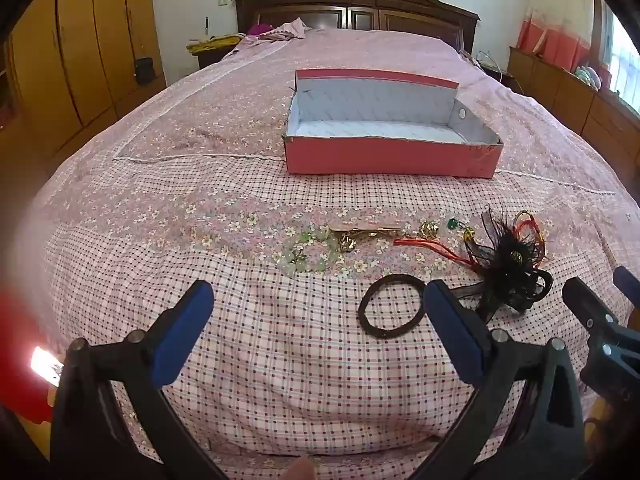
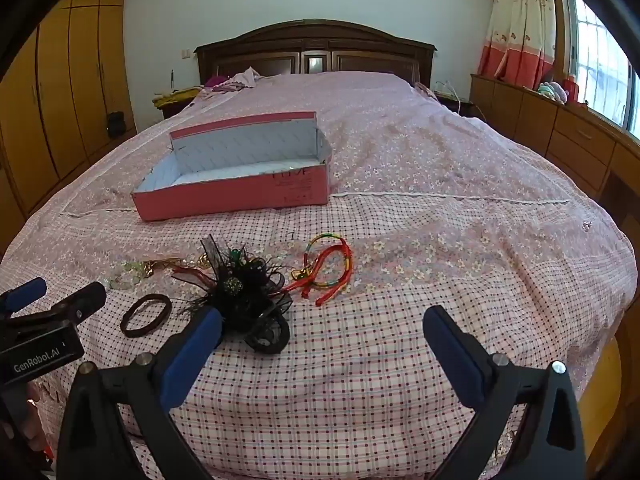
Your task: Organize jewelry
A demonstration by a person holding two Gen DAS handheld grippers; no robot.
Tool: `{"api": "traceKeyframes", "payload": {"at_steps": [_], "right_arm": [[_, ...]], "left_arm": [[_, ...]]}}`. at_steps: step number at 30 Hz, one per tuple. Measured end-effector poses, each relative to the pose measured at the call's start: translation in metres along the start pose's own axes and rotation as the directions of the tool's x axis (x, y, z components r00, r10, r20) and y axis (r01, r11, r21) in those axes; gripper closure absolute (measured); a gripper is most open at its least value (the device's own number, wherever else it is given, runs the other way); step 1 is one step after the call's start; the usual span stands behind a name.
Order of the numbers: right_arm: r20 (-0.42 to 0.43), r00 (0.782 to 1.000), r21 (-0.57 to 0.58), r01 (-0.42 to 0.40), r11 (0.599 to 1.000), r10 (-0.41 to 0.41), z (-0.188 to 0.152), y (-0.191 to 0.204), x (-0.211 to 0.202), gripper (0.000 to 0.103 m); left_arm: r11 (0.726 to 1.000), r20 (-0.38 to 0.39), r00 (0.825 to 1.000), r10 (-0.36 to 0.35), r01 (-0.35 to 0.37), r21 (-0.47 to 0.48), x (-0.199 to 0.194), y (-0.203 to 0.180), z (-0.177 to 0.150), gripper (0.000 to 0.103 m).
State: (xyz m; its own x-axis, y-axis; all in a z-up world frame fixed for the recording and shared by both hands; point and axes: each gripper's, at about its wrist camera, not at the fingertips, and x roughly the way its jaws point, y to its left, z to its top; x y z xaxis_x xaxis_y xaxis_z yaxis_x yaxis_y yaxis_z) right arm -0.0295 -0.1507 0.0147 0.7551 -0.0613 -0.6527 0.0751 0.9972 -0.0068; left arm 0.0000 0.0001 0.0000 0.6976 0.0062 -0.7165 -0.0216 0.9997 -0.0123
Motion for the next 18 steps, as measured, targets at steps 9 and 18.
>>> {"api": "traceKeyframes", "payload": {"at_steps": [9, 18], "right_arm": [[-0.004, 1.000, -0.001, -0.002, 1.000, 0.002, 0.0003, 0.0001, -0.0015, 0.000], [-0.001, 1.000, -0.001, -0.002, 1.000, 0.002, 0.0003, -0.0005, -0.0020, 0.000]], "left_arm": [[1.000, 0.004, 1.000, 0.007, -0.007, 0.006, -0.0051, 0.0016, 0.0001, 0.005], [1.000, -0.001, 1.000, 0.006, -0.006, 0.011, -0.0033, -0.0007, 0.0013, 0.005]]}}
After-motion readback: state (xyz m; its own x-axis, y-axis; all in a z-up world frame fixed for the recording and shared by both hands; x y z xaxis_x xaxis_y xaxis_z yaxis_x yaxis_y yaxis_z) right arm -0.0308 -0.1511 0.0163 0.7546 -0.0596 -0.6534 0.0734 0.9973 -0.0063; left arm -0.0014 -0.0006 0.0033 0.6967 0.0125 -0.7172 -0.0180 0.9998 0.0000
